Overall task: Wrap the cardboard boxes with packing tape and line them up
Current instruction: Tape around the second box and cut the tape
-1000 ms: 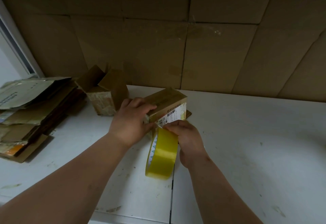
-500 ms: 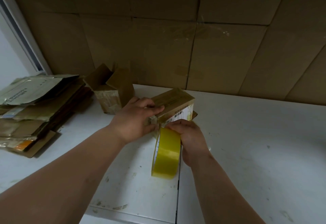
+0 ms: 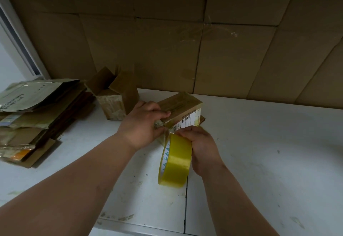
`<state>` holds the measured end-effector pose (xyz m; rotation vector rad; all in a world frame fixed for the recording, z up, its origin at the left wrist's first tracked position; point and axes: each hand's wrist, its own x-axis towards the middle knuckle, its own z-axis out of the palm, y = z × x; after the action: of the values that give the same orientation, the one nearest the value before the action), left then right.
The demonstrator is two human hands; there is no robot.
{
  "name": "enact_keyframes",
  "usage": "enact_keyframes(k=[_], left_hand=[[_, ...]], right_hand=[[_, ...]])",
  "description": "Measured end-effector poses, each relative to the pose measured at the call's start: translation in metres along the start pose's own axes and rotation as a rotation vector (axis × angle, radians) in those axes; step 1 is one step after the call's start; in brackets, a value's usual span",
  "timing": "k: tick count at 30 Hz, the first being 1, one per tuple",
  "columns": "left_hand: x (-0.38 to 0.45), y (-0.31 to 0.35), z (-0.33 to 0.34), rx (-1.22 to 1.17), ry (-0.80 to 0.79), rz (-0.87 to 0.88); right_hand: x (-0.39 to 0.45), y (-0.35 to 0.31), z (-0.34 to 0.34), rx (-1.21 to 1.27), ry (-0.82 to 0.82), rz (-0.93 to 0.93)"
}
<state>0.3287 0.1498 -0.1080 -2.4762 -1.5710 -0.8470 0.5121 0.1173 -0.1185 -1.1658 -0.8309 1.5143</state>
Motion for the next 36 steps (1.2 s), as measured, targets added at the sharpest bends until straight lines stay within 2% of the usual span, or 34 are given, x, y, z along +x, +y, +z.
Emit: enact_keyframes(k=[4,6,9,11,14,16,21,25,31,36], left_hand=[[0.0,0.001,-0.003,0.008,-0.058,-0.024],[0.001,0.003,-0.013,-0.02,-0.146,-0.113],[-0.006,0.006,-0.03,-0.389,-0.294,-0.349],[-0.011,0.013,-0.036,-0.52,-0.238,-0.428],[-0.019,0.028,-0.035,-0.442,0.0,-0.434],[-0.022,0.04,-0.035,-0.448,0.088,-0.429],[-0.029,0.058,-0.03,-0.695,-0.153,-0.587],[-0.025,0.063,-0.027,-0.841,-0.155,-0.749],[-0.024,0.066,-0.026,-0.824,-0.22,-0.748],[-0.027,0.062,-0.028,-0.892,-0.264,-0.702]], right_hand=[[-0.002,0.0,-0.001,-0.052,-0.002,-0.026],[-0.003,-0.001,-0.002,-0.053,-0.016,-0.034],[-0.006,-0.001,-0.003,-0.047,-0.039,-0.038],[-0.007,-0.001,-0.001,-0.05,-0.045,-0.034],[-0.008,-0.001,0.001,-0.072,-0.05,-0.033],[-0.009,-0.001,0.002,-0.083,-0.046,-0.038],[-0.015,-0.001,0.001,-0.092,-0.053,-0.051],[-0.021,-0.002,0.001,-0.145,-0.058,-0.089],[-0.03,-0.002,0.001,-0.256,-0.051,-0.225],[-0.03,0.0,0.003,-0.528,-0.019,-0.394]])
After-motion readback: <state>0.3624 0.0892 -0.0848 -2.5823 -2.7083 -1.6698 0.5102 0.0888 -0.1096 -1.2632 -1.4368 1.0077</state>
